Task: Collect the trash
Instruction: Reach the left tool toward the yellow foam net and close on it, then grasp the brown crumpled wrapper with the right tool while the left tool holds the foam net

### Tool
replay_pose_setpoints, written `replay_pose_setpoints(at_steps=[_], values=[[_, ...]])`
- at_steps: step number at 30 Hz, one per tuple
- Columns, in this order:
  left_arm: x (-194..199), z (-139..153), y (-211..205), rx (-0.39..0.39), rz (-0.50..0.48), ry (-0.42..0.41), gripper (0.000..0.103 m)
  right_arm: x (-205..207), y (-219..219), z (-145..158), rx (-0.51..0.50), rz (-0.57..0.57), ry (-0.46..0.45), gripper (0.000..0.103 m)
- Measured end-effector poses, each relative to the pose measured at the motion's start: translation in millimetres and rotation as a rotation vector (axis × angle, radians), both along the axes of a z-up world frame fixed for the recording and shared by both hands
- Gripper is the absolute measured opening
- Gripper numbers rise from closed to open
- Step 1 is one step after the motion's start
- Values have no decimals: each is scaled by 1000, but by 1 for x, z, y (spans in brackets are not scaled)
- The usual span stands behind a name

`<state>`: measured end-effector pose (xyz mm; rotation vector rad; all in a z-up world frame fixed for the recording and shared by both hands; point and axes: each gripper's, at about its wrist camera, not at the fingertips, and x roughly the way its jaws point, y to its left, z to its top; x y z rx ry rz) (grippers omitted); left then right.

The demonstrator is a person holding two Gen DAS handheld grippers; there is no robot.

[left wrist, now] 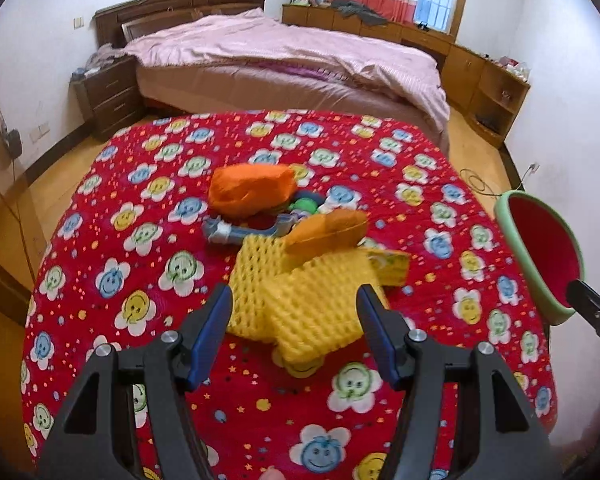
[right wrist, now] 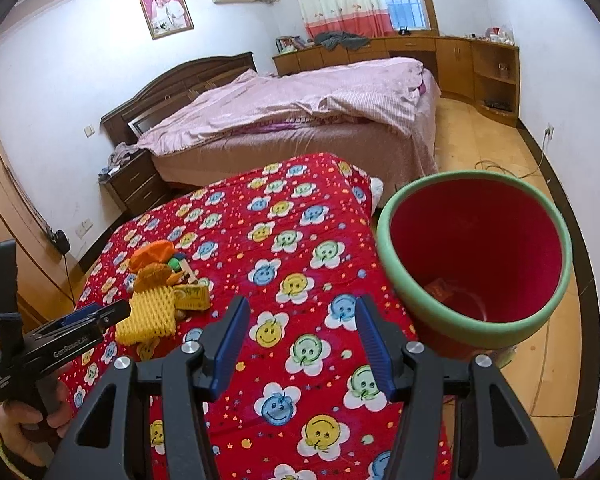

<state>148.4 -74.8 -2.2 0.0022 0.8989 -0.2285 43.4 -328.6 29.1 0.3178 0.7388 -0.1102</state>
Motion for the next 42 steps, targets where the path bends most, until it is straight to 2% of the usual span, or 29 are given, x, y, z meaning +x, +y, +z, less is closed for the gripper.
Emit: replay_pose_setpoints(at_steps=[8, 12, 14, 19, 23, 33, 38, 42], values=[[9, -21, 4, -1, 5, 41, 64, 8, 4, -13, 11, 1, 43, 58], [10, -26, 8, -33, 11, 61, 63, 11, 6, -18, 15, 5, 56, 58], [10, -28, 9, -50, 6, 71, 57, 12, 7, -20, 16, 9, 61, 58], [2, -24, 7, -73, -37, 55, 29, 16, 10, -24, 19, 20, 70, 58], [-5, -19, 5, -81, -65, 39, 10, 17, 14, -25, 19, 32, 74, 58], [-17, 8, 28, -169, -30, -13, 9, 23, 27, -24, 15, 70, 75, 58], [-19, 19, 45, -176, 20, -48, 9, 30, 41, -21, 1, 111, 66, 58], [-18, 22, 62, -146, 89, -73, 9, 38, 53, -18, -4, 149, 60, 58]])
